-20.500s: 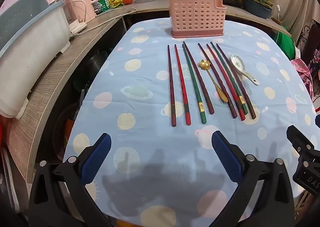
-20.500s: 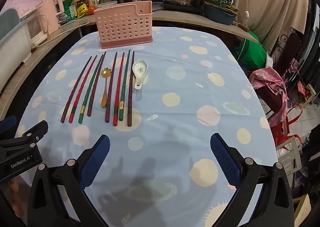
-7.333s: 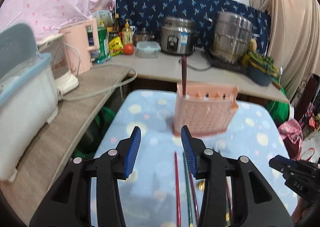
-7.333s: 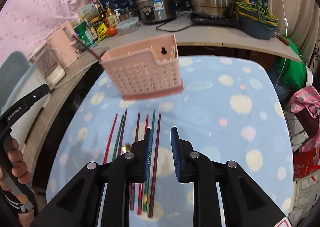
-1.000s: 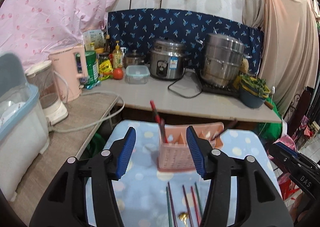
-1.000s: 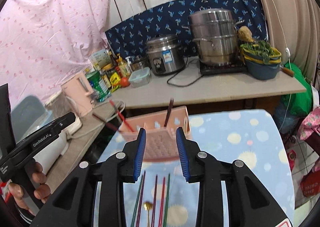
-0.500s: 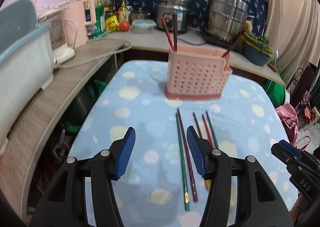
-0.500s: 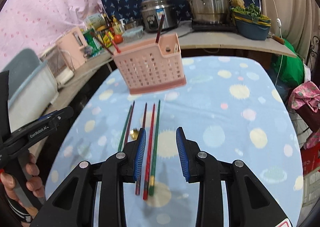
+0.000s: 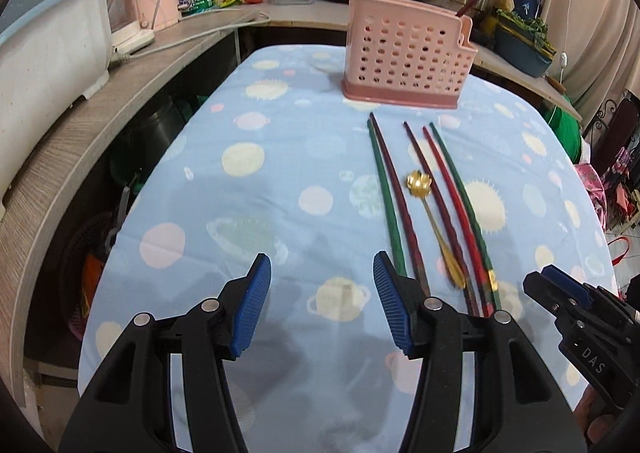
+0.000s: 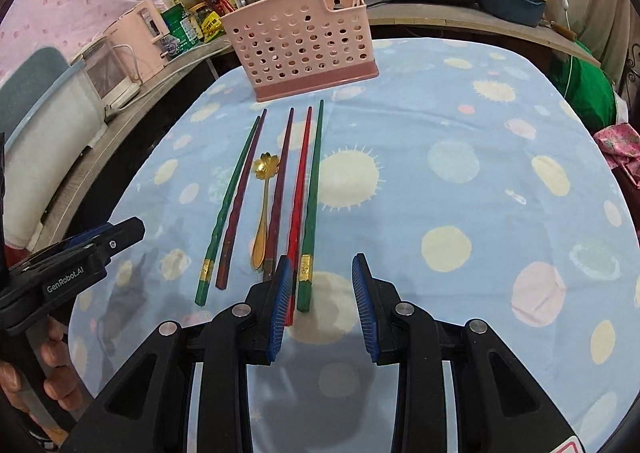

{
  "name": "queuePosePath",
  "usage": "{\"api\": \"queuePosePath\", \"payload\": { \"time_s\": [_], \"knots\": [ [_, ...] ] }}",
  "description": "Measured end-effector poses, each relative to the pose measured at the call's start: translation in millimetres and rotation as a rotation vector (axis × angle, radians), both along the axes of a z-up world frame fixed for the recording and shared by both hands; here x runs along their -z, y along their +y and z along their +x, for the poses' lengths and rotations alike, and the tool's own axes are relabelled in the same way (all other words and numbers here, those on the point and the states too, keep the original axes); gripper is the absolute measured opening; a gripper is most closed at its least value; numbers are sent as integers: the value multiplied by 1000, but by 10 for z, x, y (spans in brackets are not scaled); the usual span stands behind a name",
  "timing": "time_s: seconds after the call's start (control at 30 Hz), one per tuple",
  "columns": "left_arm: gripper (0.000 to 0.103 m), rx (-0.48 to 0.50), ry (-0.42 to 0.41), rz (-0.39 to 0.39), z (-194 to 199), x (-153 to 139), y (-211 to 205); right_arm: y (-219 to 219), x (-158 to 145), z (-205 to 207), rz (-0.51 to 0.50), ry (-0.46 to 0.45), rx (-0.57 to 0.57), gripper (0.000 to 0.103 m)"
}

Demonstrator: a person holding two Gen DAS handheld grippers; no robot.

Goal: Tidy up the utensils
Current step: 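Move both open tools back over the chopsticks lying on the cloth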

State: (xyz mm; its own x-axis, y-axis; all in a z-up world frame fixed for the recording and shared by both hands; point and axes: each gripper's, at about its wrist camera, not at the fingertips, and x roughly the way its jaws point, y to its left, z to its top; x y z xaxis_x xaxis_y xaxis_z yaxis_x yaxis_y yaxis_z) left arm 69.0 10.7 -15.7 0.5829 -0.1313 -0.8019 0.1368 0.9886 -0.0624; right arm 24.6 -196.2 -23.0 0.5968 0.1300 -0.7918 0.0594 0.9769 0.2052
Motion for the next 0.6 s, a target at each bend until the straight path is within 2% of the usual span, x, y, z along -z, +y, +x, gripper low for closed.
{"api": "queuePosePath", "payload": {
  "time_s": [0.43, 0.6],
  "knots": [
    [52, 11, 32, 13, -80, 129, -18, 99, 181, 91, -25, 30, -14, 26],
    [52, 12, 37, 15, -78, 142, -16, 104, 237, 132, -32, 44, -19, 20]
  ]
}}
